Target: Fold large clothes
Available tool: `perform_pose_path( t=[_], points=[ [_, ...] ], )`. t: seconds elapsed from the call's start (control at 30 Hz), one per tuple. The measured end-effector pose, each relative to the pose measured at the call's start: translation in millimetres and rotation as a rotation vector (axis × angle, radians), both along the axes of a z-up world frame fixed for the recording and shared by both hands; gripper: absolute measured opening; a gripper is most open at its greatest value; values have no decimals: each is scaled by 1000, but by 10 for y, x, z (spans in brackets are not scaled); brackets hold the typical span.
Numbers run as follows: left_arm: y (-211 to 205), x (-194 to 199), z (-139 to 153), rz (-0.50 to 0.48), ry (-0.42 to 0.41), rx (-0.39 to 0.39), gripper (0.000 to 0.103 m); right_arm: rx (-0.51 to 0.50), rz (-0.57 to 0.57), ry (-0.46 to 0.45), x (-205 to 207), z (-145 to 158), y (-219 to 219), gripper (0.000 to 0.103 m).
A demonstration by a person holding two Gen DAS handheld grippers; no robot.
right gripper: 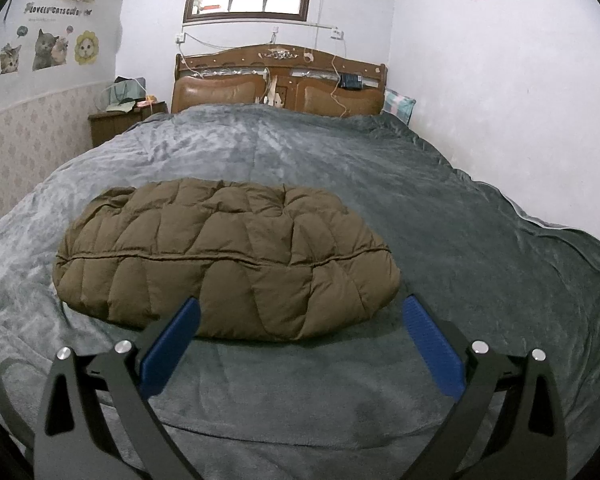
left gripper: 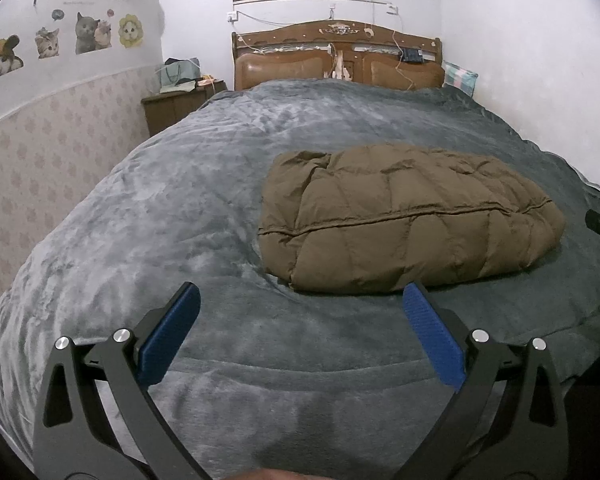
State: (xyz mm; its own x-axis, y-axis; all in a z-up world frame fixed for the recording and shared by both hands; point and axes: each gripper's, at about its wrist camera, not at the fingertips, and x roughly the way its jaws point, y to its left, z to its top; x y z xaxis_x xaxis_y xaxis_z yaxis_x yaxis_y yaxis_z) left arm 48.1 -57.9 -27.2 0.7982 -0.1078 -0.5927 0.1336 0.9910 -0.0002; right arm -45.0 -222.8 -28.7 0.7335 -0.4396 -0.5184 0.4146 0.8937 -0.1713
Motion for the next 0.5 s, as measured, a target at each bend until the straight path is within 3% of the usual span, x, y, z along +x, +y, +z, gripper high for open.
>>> perform_pose_path(
  t=[0.5],
  points=[
    [-3,-9,-2,-2,4,-2,100,-1,0,2,-1,-11,0,101]
  ],
)
